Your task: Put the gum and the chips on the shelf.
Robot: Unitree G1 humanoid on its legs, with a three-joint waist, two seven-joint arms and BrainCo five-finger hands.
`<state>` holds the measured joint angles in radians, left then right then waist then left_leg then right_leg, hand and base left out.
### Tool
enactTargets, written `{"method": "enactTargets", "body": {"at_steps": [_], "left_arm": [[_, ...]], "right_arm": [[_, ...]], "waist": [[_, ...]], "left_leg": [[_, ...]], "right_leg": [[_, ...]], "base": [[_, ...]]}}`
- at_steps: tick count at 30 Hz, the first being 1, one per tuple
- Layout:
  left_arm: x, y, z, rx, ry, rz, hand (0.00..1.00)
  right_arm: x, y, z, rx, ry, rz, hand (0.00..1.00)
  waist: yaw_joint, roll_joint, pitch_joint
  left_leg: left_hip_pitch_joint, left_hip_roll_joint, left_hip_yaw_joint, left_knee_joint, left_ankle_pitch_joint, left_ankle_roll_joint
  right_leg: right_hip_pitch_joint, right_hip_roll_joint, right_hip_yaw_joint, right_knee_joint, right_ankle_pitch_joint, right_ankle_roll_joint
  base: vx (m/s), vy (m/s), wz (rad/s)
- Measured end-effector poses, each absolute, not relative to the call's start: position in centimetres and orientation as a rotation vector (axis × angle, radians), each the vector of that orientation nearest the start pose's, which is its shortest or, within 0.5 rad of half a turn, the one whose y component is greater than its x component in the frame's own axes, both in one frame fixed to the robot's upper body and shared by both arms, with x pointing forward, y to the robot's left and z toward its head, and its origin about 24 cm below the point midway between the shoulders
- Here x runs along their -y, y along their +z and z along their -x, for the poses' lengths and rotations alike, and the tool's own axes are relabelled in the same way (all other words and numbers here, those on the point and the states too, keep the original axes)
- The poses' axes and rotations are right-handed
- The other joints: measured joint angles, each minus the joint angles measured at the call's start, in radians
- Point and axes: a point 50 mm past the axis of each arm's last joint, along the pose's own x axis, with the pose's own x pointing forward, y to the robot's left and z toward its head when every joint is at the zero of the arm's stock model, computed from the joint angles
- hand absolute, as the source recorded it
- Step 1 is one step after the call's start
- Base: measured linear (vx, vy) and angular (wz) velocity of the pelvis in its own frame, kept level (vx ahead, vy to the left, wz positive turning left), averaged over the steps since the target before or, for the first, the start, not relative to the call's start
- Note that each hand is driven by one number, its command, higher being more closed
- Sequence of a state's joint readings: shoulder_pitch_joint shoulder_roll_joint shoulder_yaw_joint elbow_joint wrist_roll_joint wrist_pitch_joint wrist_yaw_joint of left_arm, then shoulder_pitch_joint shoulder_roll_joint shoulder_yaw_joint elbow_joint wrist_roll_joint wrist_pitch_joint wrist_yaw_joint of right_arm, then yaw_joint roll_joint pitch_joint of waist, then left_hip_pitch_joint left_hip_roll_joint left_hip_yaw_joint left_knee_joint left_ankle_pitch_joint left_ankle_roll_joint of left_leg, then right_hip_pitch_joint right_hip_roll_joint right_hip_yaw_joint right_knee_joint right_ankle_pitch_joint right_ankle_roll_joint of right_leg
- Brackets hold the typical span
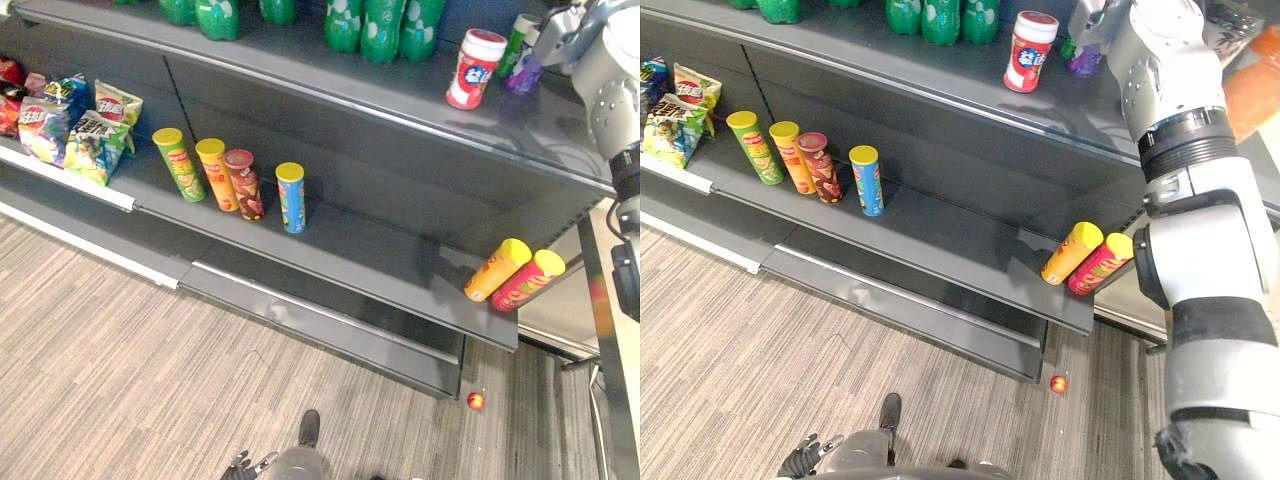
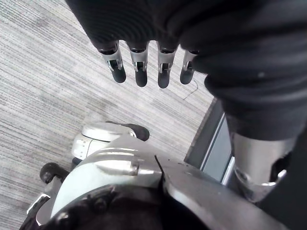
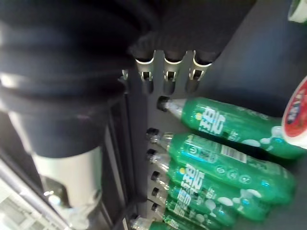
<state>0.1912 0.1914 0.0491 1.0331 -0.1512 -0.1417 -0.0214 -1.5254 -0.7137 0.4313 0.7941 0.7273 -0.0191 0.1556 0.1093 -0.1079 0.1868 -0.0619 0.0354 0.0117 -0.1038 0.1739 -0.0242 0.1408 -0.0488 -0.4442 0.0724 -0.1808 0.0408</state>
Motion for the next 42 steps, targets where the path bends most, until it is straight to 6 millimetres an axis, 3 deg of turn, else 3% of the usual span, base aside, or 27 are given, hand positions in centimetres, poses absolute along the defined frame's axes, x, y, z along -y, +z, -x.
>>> {"method": "enactTargets", "body": {"at_steps": [4, 8, 12, 15, 20, 25, 34, 36, 42], "left_arm": [[-23.7, -15.6, -6.0, -1.062, 0.269, -0.006, 0.0], [-23.9, -15.6, -5.5, -1.07, 0.291, -0.004, 0.0], [-23.9, -15.8, -4.4, -1.108, 0.296, -0.006, 0.0], [-23.8, -15.9, -3.9, -1.128, 0.292, -0.012, 0.0], [-23.4, -16.1, -3.2, -1.147, 0.291, -0.001, 0.0], [-23.3, -16.3, -2.7, -1.171, 0.292, 0.003, 0.0], [-23.3, -16.3, -1.9, -1.194, 0.277, -0.02, 0.0], [-23.3, -16.4, -1.7, -1.2, 0.277, -0.018, 0.0], [-23.2, -16.4, -0.3, -1.22, 0.319, 0.008, 0.0]], "right_arm": [[17.2, 43.1, -35.2, 0.763, 0.305, 0.241, 0.0], [18.2, 45.0, -32.6, 0.88, 0.302, 0.334, 0.0], [19.5, 46.9, -28.8, 1.031, 0.306, 0.408, 0.0], [20.6, 46.5, -27.6, 1.061, 0.298, 0.438, 0.0], [22.2, 43.1, -27.2, 0.976, 0.298, 0.524, 0.0], [23.1, 41.2, -26.5, 0.927, 0.31, 0.565, 0.0], [26.5, 41.3, -24.4, 0.994, 0.197, 0.515, 0.0], [27.4, 41.7, -23.6, 1.01, 0.155, 0.525, 0.0], [30.7, 42.4, -20.7, 1.1, -0.01, 0.479, 0.0]], "waist": [[-0.025, -0.015, -0.011], [-0.047, -0.032, -0.04], [-0.084, -0.024, -0.069], [-0.096, -0.019, -0.094], [-0.121, 0.002, -0.128], [-0.137, 0.007, -0.138], [-0.192, 0.002, -0.143], [-0.196, 0.006, -0.157], [-0.245, 0.006, -0.169]], "left_leg": [[0.0, 0.002, 0.009, 0.0, -0.002, -0.003], [0.0, 0.006, 0.028, 0.0, -0.004, -0.005], [0.012, 0.015, 0.058, -0.001, -0.008, -0.007], [0.016, 0.022, 0.068, -0.001, -0.011, -0.01], [0.031, 0.037, 0.109, -0.001, -0.019, -0.02], [0.036, 0.043, 0.144, -0.001, -0.021, -0.017], [0.048, 0.045, 0.183, -0.002, -0.031, -0.015], [0.049, 0.048, 0.199, -0.002, -0.036, -0.015], [0.082, 0.043, 0.255, -0.001, -0.068, -0.025]], "right_leg": [[-0.005, 0.001, 0.012, -0.002, 0.002, 0.0], [-0.012, 0.001, 0.025, -0.001, 0.002, -0.001], [-0.017, 0.004, 0.059, 0.0, 0.008, -0.005], [-0.018, 0.008, 0.074, -0.004, 0.008, -0.006], [-0.025, 0.015, 0.119, -0.004, 0.009, 0.001], [-0.035, 0.015, 0.156, -0.008, 0.018, 0.004], [-0.036, 0.016, 0.198, -0.024, 0.035, -0.002], [-0.044, 0.016, 0.217, -0.024, 0.038, -0.002], [-0.05, 0.01, 0.273, 0.005, 0.042, -0.004]], "base": [[0.0, -0.021, -0.1], [0.01, -0.028, -0.11], [-0.01, -0.017, -0.21], [-0.02, -0.021, -0.21], [-0.02, -0.017, -0.25], [0.03, -0.005, -0.21], [0.04, -0.004, -0.14], [0.02, 0.002, -0.25], [0.03, 0.03, -0.28]]}}
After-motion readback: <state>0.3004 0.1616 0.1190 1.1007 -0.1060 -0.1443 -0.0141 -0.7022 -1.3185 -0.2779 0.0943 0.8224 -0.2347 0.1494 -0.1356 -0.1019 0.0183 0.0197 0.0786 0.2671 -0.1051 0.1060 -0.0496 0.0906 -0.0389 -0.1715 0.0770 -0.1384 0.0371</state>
